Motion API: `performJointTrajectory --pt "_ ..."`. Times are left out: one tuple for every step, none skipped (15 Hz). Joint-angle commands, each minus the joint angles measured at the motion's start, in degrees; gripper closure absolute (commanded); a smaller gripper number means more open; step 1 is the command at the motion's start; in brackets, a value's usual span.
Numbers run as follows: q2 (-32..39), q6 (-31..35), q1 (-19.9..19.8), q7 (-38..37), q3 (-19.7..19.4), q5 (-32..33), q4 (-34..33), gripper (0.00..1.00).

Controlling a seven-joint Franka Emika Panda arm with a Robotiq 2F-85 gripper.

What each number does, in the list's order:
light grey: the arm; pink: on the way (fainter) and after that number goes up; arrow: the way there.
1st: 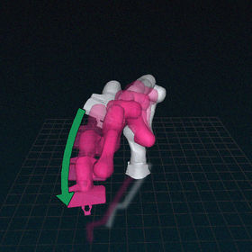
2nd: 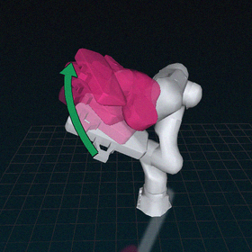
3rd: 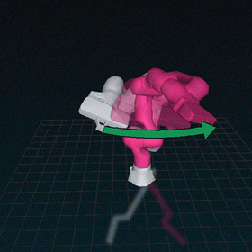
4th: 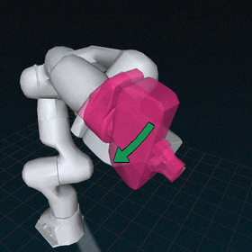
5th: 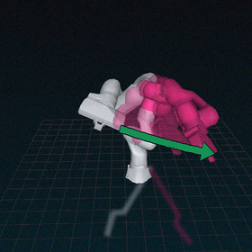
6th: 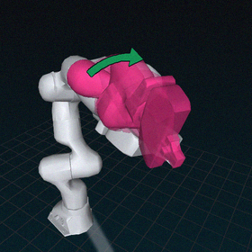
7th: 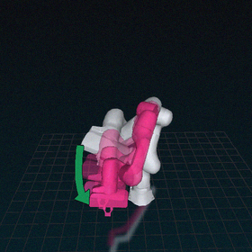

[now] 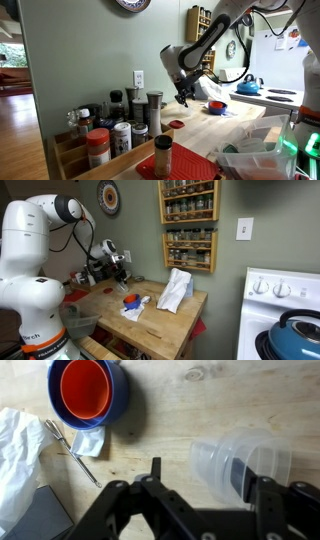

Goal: Unstack the containers then restack them and flip them over

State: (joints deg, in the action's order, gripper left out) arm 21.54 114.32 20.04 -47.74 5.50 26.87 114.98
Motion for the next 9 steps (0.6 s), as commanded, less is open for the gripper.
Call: performJointTrajectory --pt "0.8 -1.0 0.1 -0.3 0.6 -1.6 -1.3 0.01" --pt "0.7 -0.9 0.0 -0.4 0.7 -2.4 -1.4 0.0" --pt "0.6 -0.6 -0.3 -0.4 0.9 -3.6 -1.5 0.0" --pt "0.5 -0.5 -0.6 -0.1 1.0 -5.2 -1.6 0.0" --pt "0.1 -0.2 -1.1 0.2 1.1 -7.2 -1.7 0.0" --pt "-0.4 0.3 -1.6 0.7 1.2 -9.4 -1.5 0.0" --pt "-1.0 0.8 -2.3 1.0 1.3 -12.1 -1.3 0.0" --pt "-1.5 0.9 -2.9 1.4 1.3 -15.0 -1.3 0.0" --pt "-2.3 1.8 -3.7 1.8 1.3 -17.9 -1.0 0.0"
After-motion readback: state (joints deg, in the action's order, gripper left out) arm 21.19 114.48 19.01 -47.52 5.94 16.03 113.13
